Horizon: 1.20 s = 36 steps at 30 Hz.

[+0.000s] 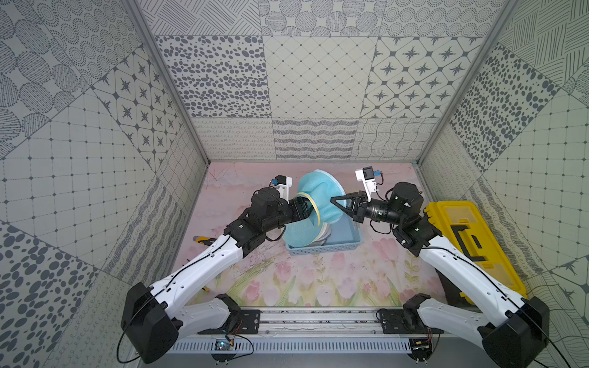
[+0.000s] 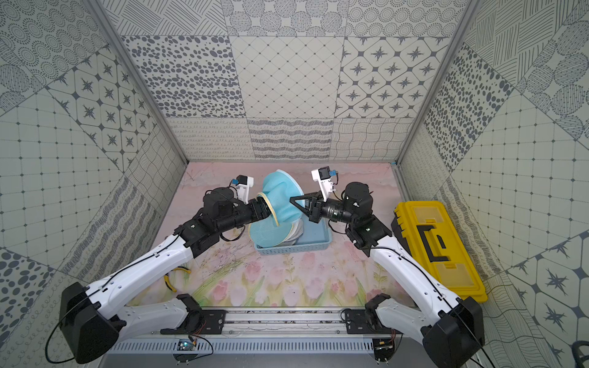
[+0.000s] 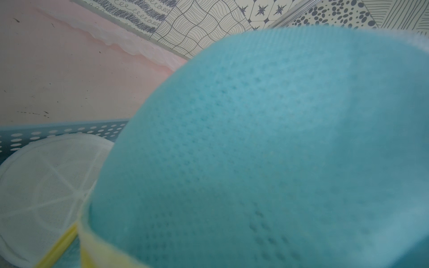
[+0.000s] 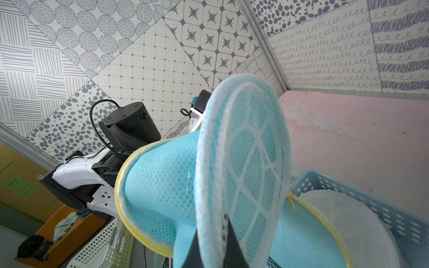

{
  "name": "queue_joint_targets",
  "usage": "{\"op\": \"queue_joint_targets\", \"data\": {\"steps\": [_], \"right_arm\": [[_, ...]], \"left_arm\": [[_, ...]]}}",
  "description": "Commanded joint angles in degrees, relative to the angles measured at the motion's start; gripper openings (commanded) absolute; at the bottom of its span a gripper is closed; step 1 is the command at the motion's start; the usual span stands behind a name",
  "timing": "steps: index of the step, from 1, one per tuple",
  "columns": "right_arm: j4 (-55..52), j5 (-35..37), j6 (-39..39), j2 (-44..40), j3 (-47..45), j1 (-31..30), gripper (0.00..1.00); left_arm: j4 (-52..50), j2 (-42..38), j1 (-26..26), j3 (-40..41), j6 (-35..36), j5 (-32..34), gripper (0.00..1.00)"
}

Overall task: Turn the laundry bag inside out
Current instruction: Turn over the laundry bag.

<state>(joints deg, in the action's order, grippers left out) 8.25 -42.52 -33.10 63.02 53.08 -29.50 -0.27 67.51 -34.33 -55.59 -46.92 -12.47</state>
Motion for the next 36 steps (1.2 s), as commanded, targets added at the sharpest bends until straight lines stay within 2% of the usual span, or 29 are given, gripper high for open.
{"op": "queue_joint_targets", "data": {"steps": [1,9,15,20,25,30,36], "right_arm": [[8.8,-4.0,-3.7,0.3,-0.8,-0.3,0.0],[19.5,-8.1,-11.7,1.6,-1.7,0.3,0.0],[22.5,-9.7,-14.7,1.6,-1.6,1.0,0.0],[33.5,-11.2,-22.6,4.4,-2.9,1.2,0.0],[39.5,-11.7,-27.6,6.3,-2.9,1.3,0.0],[43.4,-12.2,-31.5,7.3,-2.2,1.6,0.0],[44.4,-13.1,-33.8,8.1,-1.6,1.7,0.0]], "left_arm": [[8.2,0.6,1.0,0.5,-2.0,-6.7,0.59],[9.7,1.7,1.7,-0.3,-2.6,-10.1,0.65],[10.5,0.6,2.2,0.1,-2.2,-12.1,0.68],[13.9,1.4,2.3,-0.3,-4.0,-15.5,0.7],[17.4,0.9,2.3,0.4,-5.4,-18.0,0.73],[14.3,-1.7,3.1,1.5,-3.5,-15.7,0.77],[17.1,-3.4,5.2,3.4,-5.1,-16.5,0.85]]}}
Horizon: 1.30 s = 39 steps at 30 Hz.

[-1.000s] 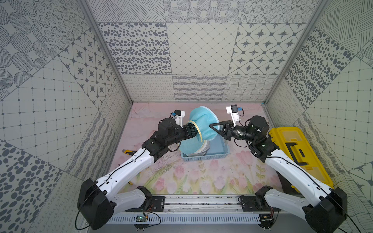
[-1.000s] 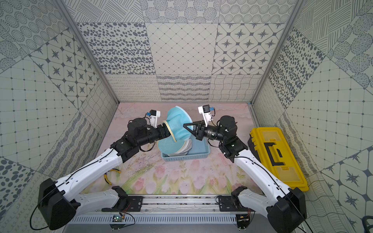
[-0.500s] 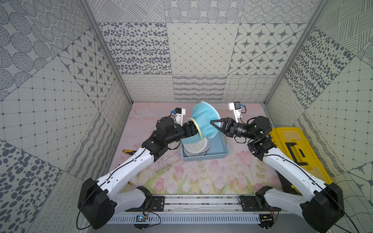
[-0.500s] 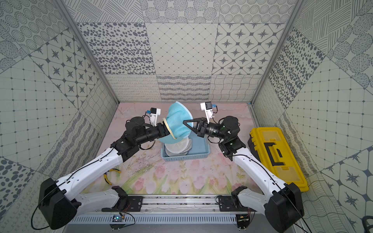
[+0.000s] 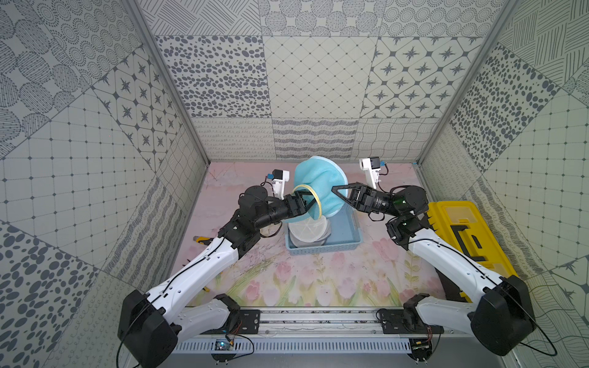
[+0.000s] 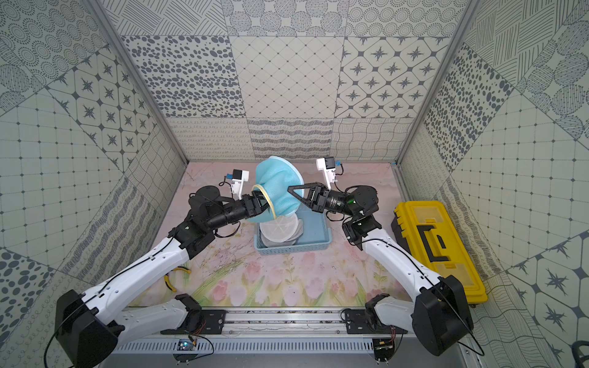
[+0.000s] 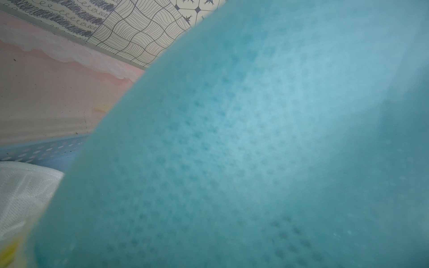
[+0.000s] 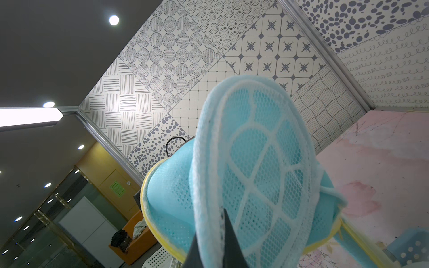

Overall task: Turn the laundry bag inside out
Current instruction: Turn over the laundry bag.

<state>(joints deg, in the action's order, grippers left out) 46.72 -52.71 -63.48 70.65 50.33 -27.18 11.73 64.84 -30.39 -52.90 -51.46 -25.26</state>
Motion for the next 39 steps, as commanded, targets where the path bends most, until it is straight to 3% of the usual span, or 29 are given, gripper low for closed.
{"op": "queue_joint_targets", "data": {"steps": [1,6,15,21,24,27,30,34,39], "right_arm": [[6.3,-2.7,-3.8,0.6,1.3,-0.7,0.0],[4.0,-2.3,-2.9,1.1,1.1,-0.7,0.0],[-4.9,-0.1,3.2,1.0,-1.2,-0.7,0.0],[-20.3,2.7,12.4,-1.4,-1.9,-0.6,0.0],[-31.7,6.0,19.3,-3.1,-0.8,-0.5,0.22],[-41.3,12.4,25.4,-6.3,0.2,-0.5,0.52],[-48.7,23.4,30.9,-11.5,0.4,-0.4,0.68],[-56.9,31.1,39.7,-16.7,3.9,-0.3,0.72],[-67.9,28.6,50.7,-15.0,13.2,-3.4,0.71]], "left_arm": [[6.5,-0.4,1.5,0.8,-1.1,-4.2,0.85],[14.2,2.3,1.5,-0.3,-5.3,-9.2,0.78],[11.2,-1.1,1.5,0.9,-4.3,-7.9,0.35],[3.3,-3.8,1.5,0.7,-0.6,-5.4,0.16],[-1.5,-4.4,1.5,-0.6,1.3,-5.0,0.0],[-7.7,-4.4,1.5,-2.3,3.0,-4.9,0.0],[-16.3,-4.2,1.5,-4.5,5.1,-3.4,0.0],[-29.4,-1.1,1.4,-9.8,9.9,-4.6,0.0],[-36.3,1.8,-0.3,-13.1,14.3,-9.4,0.0]]}}
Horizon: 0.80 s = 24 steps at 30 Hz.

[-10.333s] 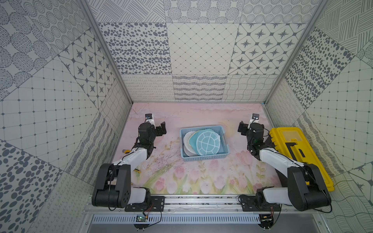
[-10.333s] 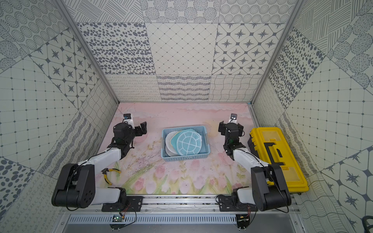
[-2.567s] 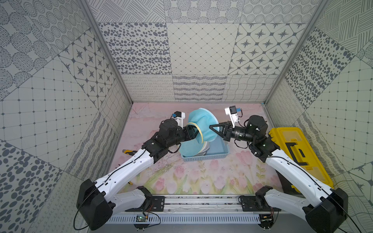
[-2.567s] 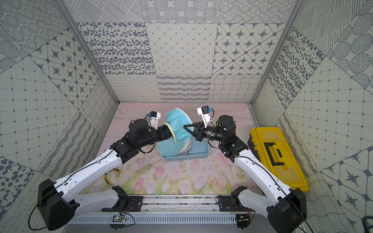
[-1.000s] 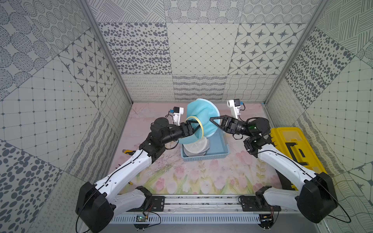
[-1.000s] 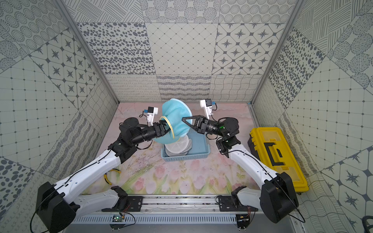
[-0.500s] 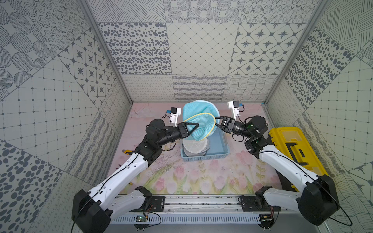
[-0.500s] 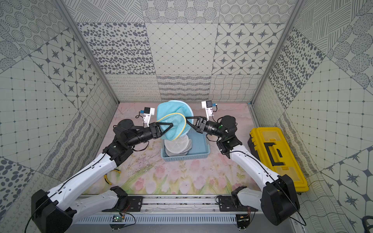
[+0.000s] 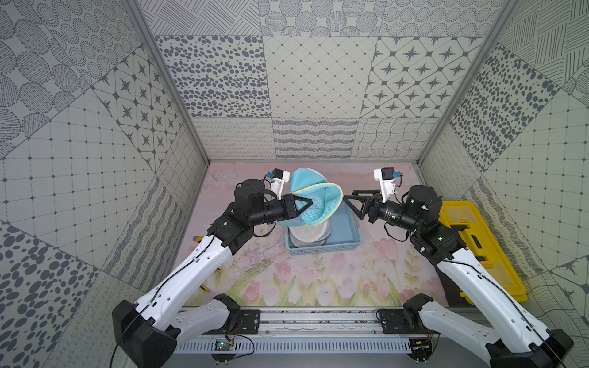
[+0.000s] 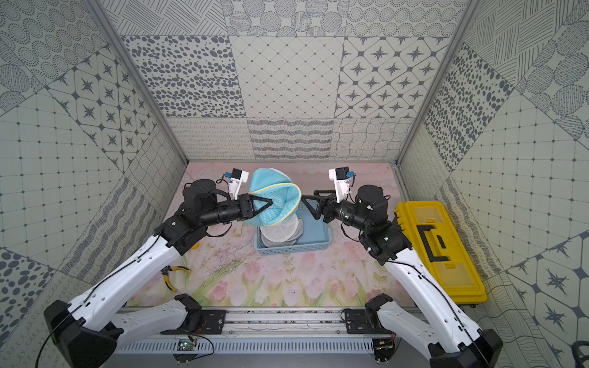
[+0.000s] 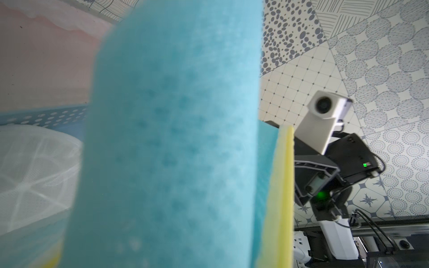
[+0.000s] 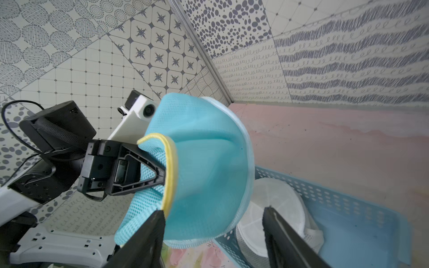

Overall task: Turn the laundry bag inside out
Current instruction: Turn over the laundry bag.

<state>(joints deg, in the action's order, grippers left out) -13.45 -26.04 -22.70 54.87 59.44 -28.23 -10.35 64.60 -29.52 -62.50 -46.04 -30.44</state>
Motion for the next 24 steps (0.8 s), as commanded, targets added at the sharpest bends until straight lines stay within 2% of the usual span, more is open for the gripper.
{"op": "queue_joint_targets", "data": {"steps": [1,5,8,14,18,20,22,24], "right_arm": [[-9.6,3.1,11.7,1.3,5.4,-3.7,0.71],[-15.4,8.5,19.3,3.8,10.0,-10.5,0.72],[-19.4,9.1,22.9,7.7,14.5,-13.6,0.71],[-20.7,6.8,24.9,10.9,17.2,-15.1,0.71],[-22.3,5.0,25.6,12.3,18.3,-16.2,0.65],[-22.1,4.8,25.4,12.7,18.3,-16.5,0.53],[-21.1,5.2,24.9,13.6,18.5,-17.3,0.29],[-18.9,5.7,24.0,14.5,18.5,-18.3,0.1]], "left_arm": [[-15.9,2.3,-1.7,-4.2,10.3,-4.3,0.0],[-20.5,3.5,-3.6,-6.8,14.7,-6.6,0.0],[-23.2,4.9,-5.3,-8.8,18.6,-8.7,0.0],[-25.0,5.5,-6.8,-10.7,22.0,-10.2,0.0],[-25.3,5.6,-6.8,-11.4,22.3,-9.7,0.0],[-25.0,5.7,-6.8,-11.5,22.1,-10.1,0.0],[-24.7,5.9,-6.9,-11.6,21.7,-10.5,0.0],[-24.6,6.2,-7.2,-11.6,21.3,-10.5,0.0]]}}
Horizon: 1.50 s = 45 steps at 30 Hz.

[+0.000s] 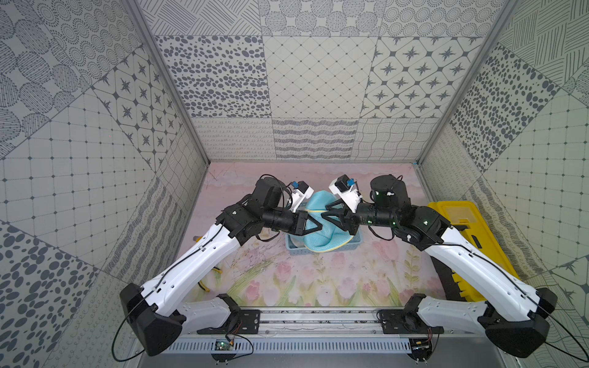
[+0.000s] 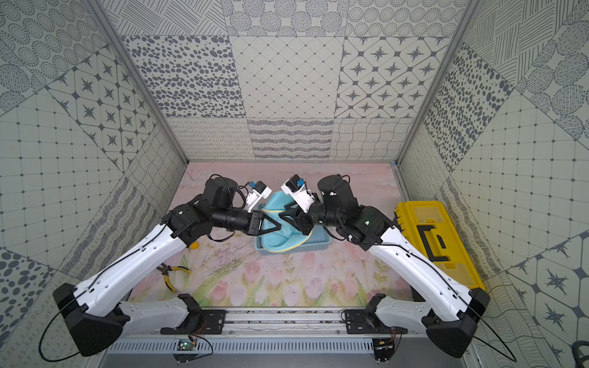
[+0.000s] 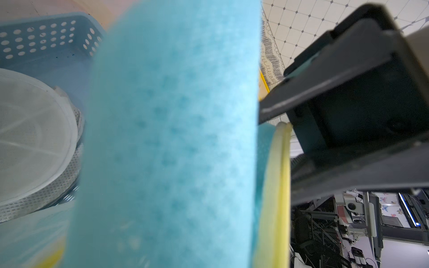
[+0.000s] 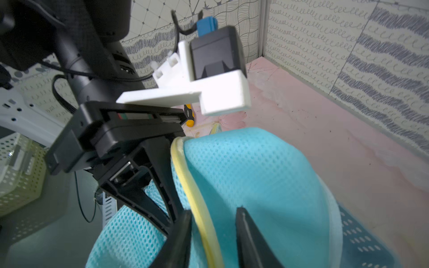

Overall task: Turn the laundry bag inside out
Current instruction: Turn over the laundry bag.

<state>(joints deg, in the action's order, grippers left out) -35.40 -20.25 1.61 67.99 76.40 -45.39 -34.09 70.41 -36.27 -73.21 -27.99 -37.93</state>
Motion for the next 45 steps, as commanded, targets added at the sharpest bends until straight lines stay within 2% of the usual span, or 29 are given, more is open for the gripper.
{"op": "queue_joint_targets", "data": {"steps": [1,2,8,15,18,24,29,36,37,38,40,42,45], "right_arm": [[4.3,1.0,-0.7,1.9,1.6,-1.9,0.02],[6.0,2.7,-1.2,2.2,1.5,-2.4,0.0],[19.2,13.8,-7.9,2.4,-0.3,-3.2,0.0],[17.2,30.2,-11.6,6.4,2.8,-2.8,0.0],[15.2,33.7,-15.2,7.4,2.6,-1.0,0.0],[10.2,34.3,-22.6,6.5,-0.7,3.6,0.0],[8.0,32.9,-28.1,3.1,-7.1,5.6,0.0],[20.9,15.9,-29.6,-4.5,-20.9,6.7,0.01],[23.1,14.2,-30.2,-6.2,-22.3,7.5,0.11],[25.6,12.2,-30.7,-8.5,-24.1,8.6,0.3],[30.8,6.9,-32.0,-12.4,-26.4,10.6,0.58],[35.9,0.8,-33.5,-15.1,-28.0,12.8,0.68],[40.8,-5.6,-36.3,-16.6,-28.8,13.4,0.76]], "left_arm": [[-0.9,0.4,-0.5,-0.9,3.0,-2.8,0.0],[-0.9,0.3,-0.6,-0.9,2.8,-2.6,0.0],[-0.6,-0.4,-0.6,0.4,1.5,-1.8,0.0],[0.2,-3.0,-0.7,2.0,0.1,0.5,0.0],[1.2,-5.5,-0.7,2.8,-0.5,3.6,0.0],[3.8,-10.6,-0.5,4.9,-1.5,15.3,0.0],[12.1,-15.1,0.5,9.0,-3.5,23.8,0.0],[25.8,-16.3,0.6,14.4,-5.6,25.9,0.0],[26.6,-16.1,0.6,14.7,-5.8,25.7,0.0],[26.9,-15.7,0.6,14.7,-6.0,25.5,0.0],[27.3,-14.7,0.6,14.7,-6.4,25.0,0.0],[28.3,-14.4,0.6,15.1,-7.1,25.2,0.0],[31.3,-14.7,0.6,16.1,-8.1,25.4,0.0]]}}
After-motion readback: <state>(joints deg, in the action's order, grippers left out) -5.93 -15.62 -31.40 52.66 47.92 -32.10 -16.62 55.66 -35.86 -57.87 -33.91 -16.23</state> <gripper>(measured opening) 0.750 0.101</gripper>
